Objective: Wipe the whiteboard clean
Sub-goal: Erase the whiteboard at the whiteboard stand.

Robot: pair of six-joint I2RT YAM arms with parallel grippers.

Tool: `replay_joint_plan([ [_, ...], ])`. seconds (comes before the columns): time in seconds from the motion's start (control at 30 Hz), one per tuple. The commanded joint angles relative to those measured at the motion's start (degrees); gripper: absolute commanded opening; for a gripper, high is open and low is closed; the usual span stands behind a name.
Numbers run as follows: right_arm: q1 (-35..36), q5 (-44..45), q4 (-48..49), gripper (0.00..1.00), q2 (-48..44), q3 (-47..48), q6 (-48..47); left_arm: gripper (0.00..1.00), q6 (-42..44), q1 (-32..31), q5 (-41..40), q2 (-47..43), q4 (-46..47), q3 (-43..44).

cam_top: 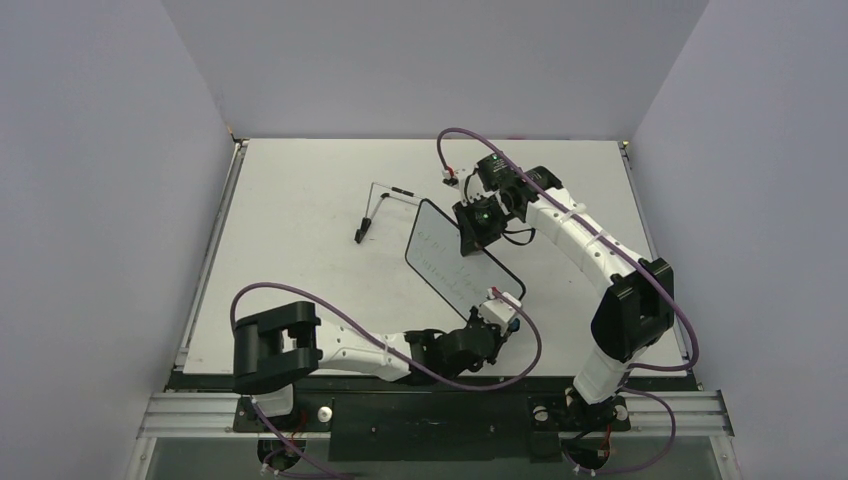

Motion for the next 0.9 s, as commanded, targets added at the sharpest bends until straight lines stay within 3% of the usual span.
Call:
replay_joint_plan([
  [0.0,1.21,-4.15,1.52,0.0,-2.67,-0.69,5.33,0.0,1.31,1.85,1.3,-6.76,3.22,0.55],
  [0.2,1.25,-4.1,1.66,0.0,-2.81,-0.92,5.18,0.0,1.65,2.52,2.32,-11.47,9.3,-2.66],
  [0.43,1.27,-4.3,1.73,0.0,-2.68,-1.21,4.91,0.0,0.45,4.65,2.61,-8.96,5.79,-1.06],
  [0.87,1.24,-4.73,1.1,0.0,-3.62,-1.11,1.94,0.0,-2.9,4.57,8.24,-8.73,8.03,-10.88],
])
